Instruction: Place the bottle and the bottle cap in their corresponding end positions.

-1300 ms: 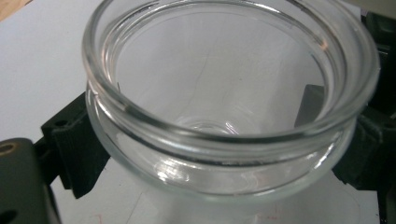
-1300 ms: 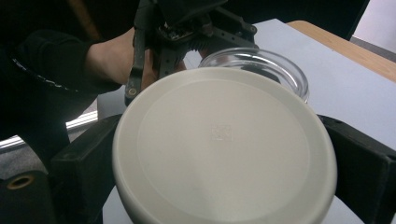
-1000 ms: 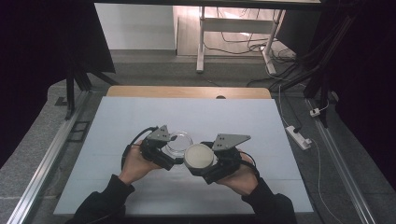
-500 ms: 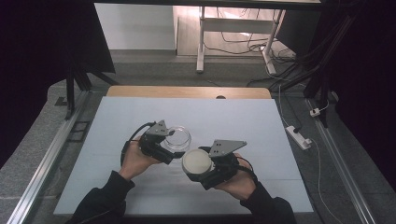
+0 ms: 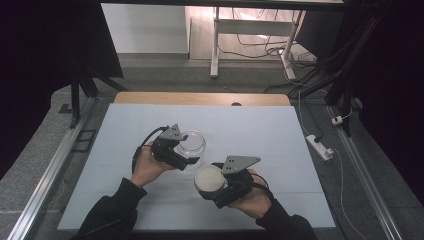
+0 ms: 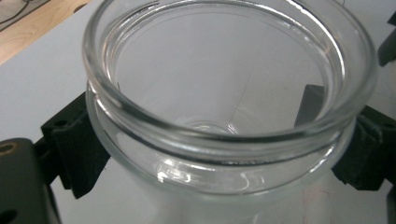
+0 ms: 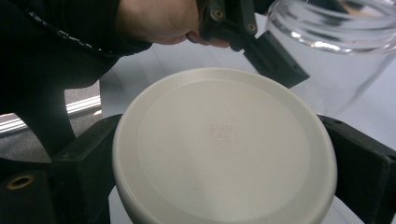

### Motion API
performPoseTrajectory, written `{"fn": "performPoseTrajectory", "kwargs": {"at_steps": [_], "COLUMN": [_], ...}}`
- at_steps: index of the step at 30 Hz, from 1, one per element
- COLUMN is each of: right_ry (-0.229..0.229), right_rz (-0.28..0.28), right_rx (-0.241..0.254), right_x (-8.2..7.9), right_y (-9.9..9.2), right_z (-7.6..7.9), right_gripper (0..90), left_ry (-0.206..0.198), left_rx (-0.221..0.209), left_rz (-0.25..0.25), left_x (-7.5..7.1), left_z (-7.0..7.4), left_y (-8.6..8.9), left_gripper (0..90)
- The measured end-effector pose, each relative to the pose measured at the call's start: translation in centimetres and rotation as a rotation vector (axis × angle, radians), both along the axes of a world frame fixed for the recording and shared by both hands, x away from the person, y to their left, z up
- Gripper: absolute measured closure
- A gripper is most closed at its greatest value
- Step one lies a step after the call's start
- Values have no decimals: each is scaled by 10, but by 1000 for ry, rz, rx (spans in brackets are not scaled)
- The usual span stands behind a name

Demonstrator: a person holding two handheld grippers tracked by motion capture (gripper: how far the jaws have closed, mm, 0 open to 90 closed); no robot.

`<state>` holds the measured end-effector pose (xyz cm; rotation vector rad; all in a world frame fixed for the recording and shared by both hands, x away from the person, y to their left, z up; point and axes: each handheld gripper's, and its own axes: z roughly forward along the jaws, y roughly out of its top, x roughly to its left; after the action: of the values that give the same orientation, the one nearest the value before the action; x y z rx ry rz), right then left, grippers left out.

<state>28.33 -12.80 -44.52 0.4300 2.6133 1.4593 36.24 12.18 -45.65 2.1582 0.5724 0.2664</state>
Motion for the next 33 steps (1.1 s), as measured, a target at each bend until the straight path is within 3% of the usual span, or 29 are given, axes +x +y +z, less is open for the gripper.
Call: {"fn": "performPoseTrajectory", "kwargs": {"at_steps": [12, 33], "right_ry": [-4, 24], "right_rz": [-13, 25], "right_rx": [-39, -94], "right_x": [0, 0], "right_y": [1, 18], "right_z": [-17, -41], "right_gripper": [71, 72], "left_ry": [-6, 2], "left_rx": [12, -8], "left_rz": [-7, 18], "left_x": [13, 39], "left_z": [-2, -11], "left_y": [-13, -21], "left_gripper": [76, 76]}}
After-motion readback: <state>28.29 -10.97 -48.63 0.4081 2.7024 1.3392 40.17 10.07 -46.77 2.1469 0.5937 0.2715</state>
